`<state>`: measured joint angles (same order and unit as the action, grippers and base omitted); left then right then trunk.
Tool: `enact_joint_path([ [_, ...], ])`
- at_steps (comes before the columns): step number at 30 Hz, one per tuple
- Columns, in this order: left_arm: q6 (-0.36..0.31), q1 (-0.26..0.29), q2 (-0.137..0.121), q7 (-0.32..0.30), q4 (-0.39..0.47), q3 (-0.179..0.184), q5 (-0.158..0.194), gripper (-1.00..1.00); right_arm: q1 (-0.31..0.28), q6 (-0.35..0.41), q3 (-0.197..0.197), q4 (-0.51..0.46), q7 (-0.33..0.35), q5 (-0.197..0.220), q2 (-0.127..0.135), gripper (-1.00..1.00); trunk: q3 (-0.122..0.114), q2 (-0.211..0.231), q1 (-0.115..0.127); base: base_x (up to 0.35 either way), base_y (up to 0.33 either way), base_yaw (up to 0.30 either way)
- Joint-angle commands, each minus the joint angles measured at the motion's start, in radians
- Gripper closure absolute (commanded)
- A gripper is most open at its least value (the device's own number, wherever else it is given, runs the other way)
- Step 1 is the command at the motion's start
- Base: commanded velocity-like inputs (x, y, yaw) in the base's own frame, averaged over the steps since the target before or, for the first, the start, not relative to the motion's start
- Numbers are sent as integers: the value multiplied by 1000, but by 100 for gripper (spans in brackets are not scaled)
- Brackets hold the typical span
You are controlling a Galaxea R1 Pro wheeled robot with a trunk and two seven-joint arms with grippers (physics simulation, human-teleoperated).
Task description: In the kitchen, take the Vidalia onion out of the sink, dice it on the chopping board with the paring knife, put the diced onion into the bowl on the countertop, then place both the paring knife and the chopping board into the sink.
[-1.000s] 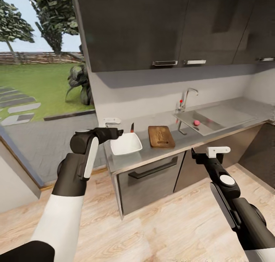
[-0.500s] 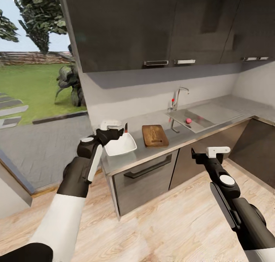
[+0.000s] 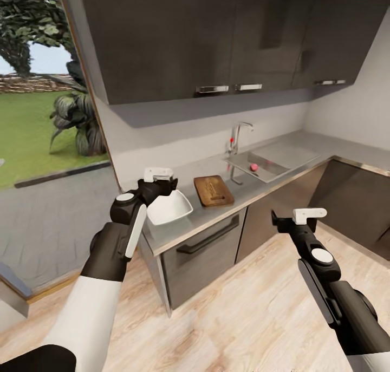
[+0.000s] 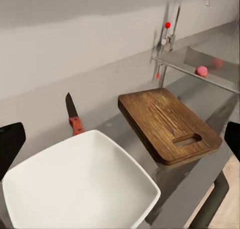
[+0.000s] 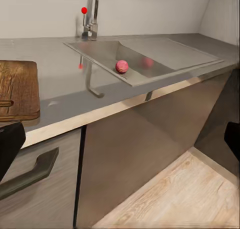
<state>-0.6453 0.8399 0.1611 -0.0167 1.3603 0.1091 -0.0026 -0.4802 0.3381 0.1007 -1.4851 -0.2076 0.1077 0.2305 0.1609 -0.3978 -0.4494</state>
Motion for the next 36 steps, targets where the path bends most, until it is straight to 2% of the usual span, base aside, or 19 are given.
enact_joint_path([
  [1,-6,1,0,-2,2,0,-1,-100,-1,4,4,-1,-10,10,1,-100,2,-2,-1,0,319,-280],
  [11,-10,1,0,-2,1,0,-1,-100,-1,4,4,-1,-10,11,1,-100,2,-2,-1,0,320,-280],
  [18,-12,1,-5,-37,-6,-2,-1,-100,-1,4,4,-1,-9,11,1,-100,2,-2,-1,0,321,-279],
  [36,-11,0,-5,-40,-4,0,-1,-100,-1,4,4,-1,-7,11,1,-100,2,-2,-1,0,294,-279],
])
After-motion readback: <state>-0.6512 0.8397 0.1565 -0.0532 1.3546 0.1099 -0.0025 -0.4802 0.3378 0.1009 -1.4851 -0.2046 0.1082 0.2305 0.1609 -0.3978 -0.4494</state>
